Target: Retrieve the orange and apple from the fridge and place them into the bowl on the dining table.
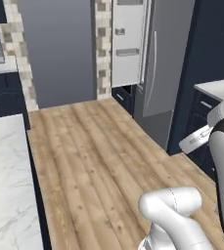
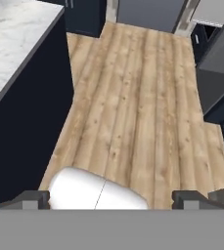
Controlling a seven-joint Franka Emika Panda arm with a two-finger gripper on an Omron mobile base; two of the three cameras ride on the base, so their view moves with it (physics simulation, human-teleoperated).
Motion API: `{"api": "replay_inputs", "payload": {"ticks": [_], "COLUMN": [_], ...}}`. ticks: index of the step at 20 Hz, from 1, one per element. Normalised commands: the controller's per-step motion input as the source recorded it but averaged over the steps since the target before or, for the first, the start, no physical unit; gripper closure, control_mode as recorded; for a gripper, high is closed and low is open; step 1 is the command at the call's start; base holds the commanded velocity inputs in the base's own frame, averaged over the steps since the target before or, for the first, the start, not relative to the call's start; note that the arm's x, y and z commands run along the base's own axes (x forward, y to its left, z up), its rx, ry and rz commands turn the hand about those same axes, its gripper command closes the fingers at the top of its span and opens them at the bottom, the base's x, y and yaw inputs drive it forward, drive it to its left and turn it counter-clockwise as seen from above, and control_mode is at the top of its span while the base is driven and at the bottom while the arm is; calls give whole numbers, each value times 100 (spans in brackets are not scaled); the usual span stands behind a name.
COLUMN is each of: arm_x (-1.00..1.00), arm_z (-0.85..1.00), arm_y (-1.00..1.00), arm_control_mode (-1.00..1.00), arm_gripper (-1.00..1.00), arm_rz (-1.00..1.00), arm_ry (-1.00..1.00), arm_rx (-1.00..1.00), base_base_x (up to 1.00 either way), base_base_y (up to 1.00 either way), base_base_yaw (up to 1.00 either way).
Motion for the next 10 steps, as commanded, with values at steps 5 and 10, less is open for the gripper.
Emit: {"api": "replay_inputs", "payload": {"ticks": [5, 10], "arm_x": [0, 0], "arm_z": [0, 0], "arm_y": [0, 0], "arm_control_mode": [100, 100], "arm_gripper": [-100, -100], "arm_rz": [0, 0], "arm_ry": [0, 0], "arm_rx": [0, 0], "base_base_x": [100, 100], "base_base_y": [-9, -4], "base_base_yaw": [-9, -11]}}
